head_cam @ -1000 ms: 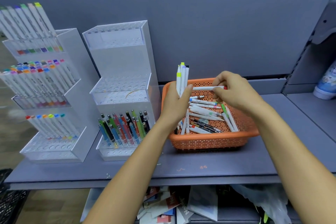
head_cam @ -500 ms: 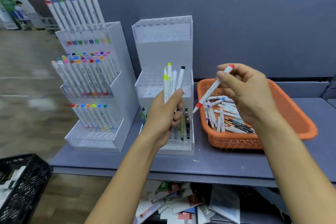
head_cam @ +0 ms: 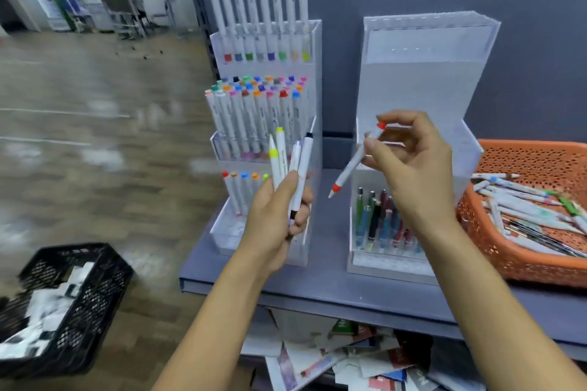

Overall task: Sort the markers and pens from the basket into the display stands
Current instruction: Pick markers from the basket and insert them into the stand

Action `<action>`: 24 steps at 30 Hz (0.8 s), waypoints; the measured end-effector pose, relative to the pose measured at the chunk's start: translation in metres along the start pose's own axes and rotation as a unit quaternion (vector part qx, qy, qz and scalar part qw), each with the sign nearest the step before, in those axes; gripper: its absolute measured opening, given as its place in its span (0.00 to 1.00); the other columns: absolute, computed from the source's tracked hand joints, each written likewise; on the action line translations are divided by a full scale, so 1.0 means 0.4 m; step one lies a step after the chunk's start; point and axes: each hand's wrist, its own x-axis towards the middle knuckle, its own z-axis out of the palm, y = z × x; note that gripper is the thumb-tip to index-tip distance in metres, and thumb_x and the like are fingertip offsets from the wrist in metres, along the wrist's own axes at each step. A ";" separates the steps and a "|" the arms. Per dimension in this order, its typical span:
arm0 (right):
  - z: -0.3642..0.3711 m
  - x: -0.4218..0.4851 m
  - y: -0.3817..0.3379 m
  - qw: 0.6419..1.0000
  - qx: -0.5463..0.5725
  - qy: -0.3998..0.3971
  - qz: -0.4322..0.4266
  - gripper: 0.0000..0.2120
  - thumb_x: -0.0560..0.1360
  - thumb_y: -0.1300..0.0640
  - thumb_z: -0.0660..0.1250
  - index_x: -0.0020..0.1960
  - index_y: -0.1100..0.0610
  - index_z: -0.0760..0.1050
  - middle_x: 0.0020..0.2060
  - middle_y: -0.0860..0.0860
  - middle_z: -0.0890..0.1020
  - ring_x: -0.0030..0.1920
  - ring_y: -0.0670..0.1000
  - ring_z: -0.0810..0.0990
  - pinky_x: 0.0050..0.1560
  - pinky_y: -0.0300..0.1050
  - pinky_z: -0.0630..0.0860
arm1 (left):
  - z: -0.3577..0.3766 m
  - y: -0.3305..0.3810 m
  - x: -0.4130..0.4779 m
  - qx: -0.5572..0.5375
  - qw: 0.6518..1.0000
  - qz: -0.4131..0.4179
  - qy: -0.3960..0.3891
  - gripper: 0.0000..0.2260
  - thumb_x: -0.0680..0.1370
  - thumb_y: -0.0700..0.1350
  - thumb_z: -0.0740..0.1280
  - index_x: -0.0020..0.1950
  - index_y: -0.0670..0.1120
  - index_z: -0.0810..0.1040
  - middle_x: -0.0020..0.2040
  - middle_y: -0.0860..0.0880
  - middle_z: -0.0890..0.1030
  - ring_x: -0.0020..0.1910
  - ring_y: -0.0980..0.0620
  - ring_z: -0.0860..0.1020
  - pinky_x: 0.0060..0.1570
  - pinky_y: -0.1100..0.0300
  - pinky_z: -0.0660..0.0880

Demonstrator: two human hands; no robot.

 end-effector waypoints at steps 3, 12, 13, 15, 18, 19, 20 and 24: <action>0.058 -0.011 0.020 0.997 -0.056 0.009 -0.047 0.14 0.74 0.64 0.69 0.52 0.47 0.73 0.42 0.45 0.80 0.44 0.49 0.83 0.49 0.51 0.81 | -0.056 0.006 0.009 0.018 0.999 0.013 0.023 0.07 0.82 0.44 0.58 0.49 0.43 0.73 0.30 0.53 0.75 0.23 0.58 0.66 0.20 0.68 0.60; 0.175 -0.038 0.112 0.957 -0.227 -0.015 -0.178 0.11 0.73 0.66 0.69 0.53 0.58 0.74 0.42 0.43 0.78 0.43 0.38 0.77 0.45 0.24 0.72 | -0.165 0.028 0.038 -0.016 1.000 0.009 0.010 0.10 0.82 0.46 0.58 0.44 0.43 0.71 0.31 0.50 0.72 0.22 0.58 0.62 0.18 0.68 0.57; 0.182 -0.043 0.122 0.952 -0.241 -0.021 -0.190 0.12 0.73 0.66 0.68 0.54 0.56 0.73 0.43 0.43 0.77 0.44 0.39 0.77 0.46 0.25 0.72 | -0.172 0.029 0.040 -0.014 1.000 0.007 0.004 0.09 0.81 0.46 0.58 0.45 0.43 0.72 0.31 0.50 0.73 0.21 0.58 0.62 0.18 0.68 0.57; 0.193 -0.055 0.142 0.940 -0.269 -0.027 -0.210 0.15 0.72 0.66 0.68 0.54 0.52 0.70 0.43 0.45 0.78 0.44 0.41 0.76 0.46 0.28 0.73 | -0.182 0.027 0.044 -0.008 1.000 0.003 -0.008 0.09 0.81 0.46 0.58 0.49 0.42 0.73 0.30 0.51 0.73 0.21 0.58 0.62 0.18 0.68 0.57; 0.196 -0.066 0.169 0.930 -0.295 -0.015 -0.219 0.11 0.72 0.65 0.68 0.53 0.57 0.73 0.44 0.50 0.81 0.43 0.45 0.78 0.44 0.37 0.76 | -0.190 0.021 0.047 -0.003 1.000 -0.004 -0.019 0.08 0.81 0.45 0.58 0.47 0.43 0.73 0.31 0.50 0.73 0.22 0.58 0.62 0.19 0.68 0.58; 0.196 -0.068 0.177 0.928 -0.302 -0.013 -0.216 0.10 0.72 0.65 0.68 0.52 0.59 0.74 0.43 0.50 0.82 0.41 0.45 0.79 0.43 0.39 0.76 | -0.192 0.019 0.047 -0.002 1.000 -0.008 -0.020 0.08 0.81 0.45 0.58 0.45 0.43 0.72 0.31 0.50 0.73 0.22 0.57 0.62 0.19 0.68 0.58; 0.195 -0.069 0.186 0.926 -0.312 -0.015 -0.212 0.09 0.72 0.65 0.69 0.51 0.60 0.75 0.43 0.50 0.81 0.40 0.47 0.79 0.42 0.41 0.77 | -0.195 0.017 0.047 -0.003 1.000 -0.013 -0.022 0.08 0.81 0.44 0.59 0.45 0.42 0.72 0.31 0.49 0.73 0.22 0.57 0.63 0.19 0.68 0.58; 0.201 -0.076 0.215 0.917 -0.353 -0.029 -0.185 0.09 0.72 0.64 0.72 0.50 0.60 0.75 0.39 0.52 0.80 0.37 0.53 0.79 0.37 0.52 0.79 | -0.205 0.010 0.046 -0.002 0.999 -0.030 -0.034 0.06 0.81 0.41 0.59 0.49 0.40 0.73 0.33 0.48 0.74 0.23 0.56 0.65 0.21 0.67 0.61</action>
